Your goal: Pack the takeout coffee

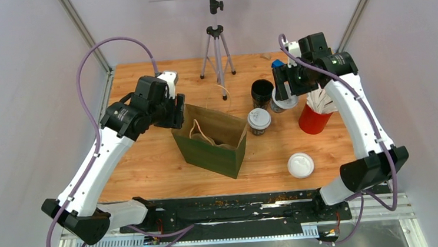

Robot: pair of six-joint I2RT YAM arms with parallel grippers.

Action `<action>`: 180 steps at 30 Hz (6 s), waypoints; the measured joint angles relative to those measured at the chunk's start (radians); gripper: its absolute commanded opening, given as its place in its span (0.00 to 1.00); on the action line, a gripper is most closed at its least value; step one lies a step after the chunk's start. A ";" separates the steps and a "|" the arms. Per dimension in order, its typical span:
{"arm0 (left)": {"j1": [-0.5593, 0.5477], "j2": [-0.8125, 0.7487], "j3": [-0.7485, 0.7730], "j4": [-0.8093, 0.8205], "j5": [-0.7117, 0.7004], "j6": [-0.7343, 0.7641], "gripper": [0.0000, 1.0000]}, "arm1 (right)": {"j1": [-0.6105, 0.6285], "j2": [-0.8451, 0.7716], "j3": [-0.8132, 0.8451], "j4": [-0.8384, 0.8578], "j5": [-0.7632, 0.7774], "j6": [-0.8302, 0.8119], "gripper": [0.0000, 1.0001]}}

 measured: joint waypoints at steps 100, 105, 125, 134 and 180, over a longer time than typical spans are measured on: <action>0.103 -0.370 -0.439 0.467 0.446 -0.036 0.49 | 1.009 -0.089 -0.243 0.269 0.303 -0.373 0.73; 0.103 -0.419 -0.424 0.354 0.426 -0.040 0.61 | 1.069 -0.092 -0.295 0.275 0.333 -0.387 0.73; 0.103 -0.518 -0.398 0.037 0.492 -0.057 0.60 | 1.134 -0.134 -0.370 0.356 0.421 -0.396 0.73; 0.103 -0.520 -0.459 0.073 0.526 -0.072 0.12 | 1.134 -0.134 -0.422 0.452 0.403 -0.458 0.73; 0.103 -0.540 -0.547 0.150 0.581 0.044 0.00 | 1.065 0.079 -0.513 0.815 0.397 -0.694 0.74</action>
